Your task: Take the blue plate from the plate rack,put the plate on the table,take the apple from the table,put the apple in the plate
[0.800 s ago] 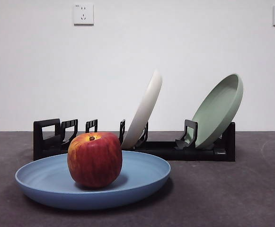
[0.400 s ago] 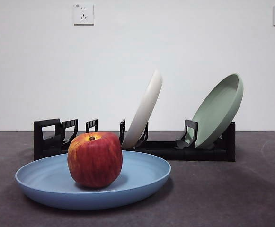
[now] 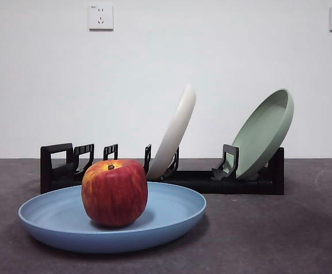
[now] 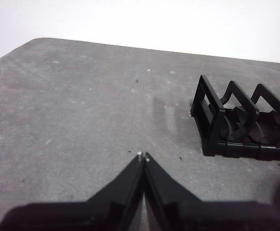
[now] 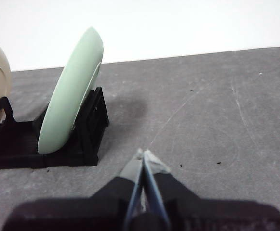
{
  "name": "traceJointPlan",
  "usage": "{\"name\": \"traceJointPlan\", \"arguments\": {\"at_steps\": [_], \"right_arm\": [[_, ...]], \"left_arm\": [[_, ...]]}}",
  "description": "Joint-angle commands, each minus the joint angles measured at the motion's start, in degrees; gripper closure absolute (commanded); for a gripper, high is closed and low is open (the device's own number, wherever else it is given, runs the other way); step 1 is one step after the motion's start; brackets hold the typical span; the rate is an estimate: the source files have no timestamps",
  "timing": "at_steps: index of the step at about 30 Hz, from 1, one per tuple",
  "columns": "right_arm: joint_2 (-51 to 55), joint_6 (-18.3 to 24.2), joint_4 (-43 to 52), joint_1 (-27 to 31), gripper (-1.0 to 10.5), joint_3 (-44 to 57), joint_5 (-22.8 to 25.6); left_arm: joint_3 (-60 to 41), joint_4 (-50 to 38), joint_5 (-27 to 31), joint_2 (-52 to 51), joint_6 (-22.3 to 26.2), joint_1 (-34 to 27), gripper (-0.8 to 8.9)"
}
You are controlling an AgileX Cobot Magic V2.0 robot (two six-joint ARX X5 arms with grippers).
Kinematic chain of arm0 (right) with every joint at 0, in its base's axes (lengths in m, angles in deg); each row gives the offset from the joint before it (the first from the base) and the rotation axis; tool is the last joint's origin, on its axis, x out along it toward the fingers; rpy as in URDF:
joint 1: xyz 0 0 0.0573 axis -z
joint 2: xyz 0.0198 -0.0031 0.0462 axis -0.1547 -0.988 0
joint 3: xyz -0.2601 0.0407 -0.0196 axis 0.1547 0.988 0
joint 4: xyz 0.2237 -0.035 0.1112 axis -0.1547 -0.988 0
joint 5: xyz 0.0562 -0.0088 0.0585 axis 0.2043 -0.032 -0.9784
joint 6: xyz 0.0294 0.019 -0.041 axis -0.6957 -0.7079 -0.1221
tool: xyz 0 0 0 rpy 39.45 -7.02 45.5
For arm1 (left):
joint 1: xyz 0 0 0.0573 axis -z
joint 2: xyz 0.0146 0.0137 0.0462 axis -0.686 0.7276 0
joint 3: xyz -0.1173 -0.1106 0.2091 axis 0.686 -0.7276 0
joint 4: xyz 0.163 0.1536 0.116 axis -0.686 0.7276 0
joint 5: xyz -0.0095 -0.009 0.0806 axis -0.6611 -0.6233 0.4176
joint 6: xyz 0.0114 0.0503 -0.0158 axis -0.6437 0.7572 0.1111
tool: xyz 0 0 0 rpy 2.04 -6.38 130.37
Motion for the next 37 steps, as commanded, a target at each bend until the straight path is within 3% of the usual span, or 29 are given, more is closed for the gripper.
{"name": "traceJointPlan", "arguments": {"at_steps": [1, 7, 10, 37], "right_arm": [[1.7, -1.3, -2.2, 0.3, 9.6, 0.8, -0.2], [1.6, -1.4, -4.3, 1.2, 9.6, 0.8, -4.6], [1.4, -3.8, -4.4, 1.2, 9.6, 0.8, -4.5], [1.3, -3.8, -4.4, 1.2, 9.6, 0.8, -4.1]], "left_arm": [[-0.8, -0.1, -0.1, -0.2, -0.2, -0.2, 8.14], [-0.8, -0.1, -0.1, -0.2, -0.2, -0.2, 8.14], [-0.8, -0.1, -0.1, -0.2, -0.2, -0.2, 8.14], [-0.8, -0.1, -0.1, -0.2, -0.2, -0.2, 8.15]]}}
